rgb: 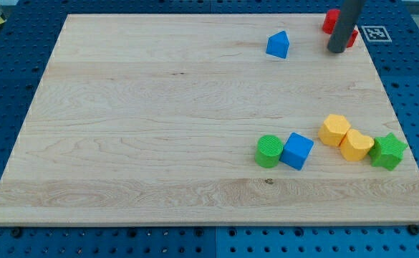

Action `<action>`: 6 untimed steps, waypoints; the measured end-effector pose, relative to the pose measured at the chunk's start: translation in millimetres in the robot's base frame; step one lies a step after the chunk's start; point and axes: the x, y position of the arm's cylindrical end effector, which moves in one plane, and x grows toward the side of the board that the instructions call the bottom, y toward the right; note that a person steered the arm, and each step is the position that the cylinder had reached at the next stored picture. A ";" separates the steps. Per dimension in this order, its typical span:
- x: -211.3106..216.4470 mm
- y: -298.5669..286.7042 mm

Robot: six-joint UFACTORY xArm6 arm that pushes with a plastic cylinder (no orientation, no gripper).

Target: Point your arm at the yellow heart

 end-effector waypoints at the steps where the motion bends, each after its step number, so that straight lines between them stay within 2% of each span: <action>1: -8.5 0.0; 3: -5.1 0.0; 6: 187.0 0.0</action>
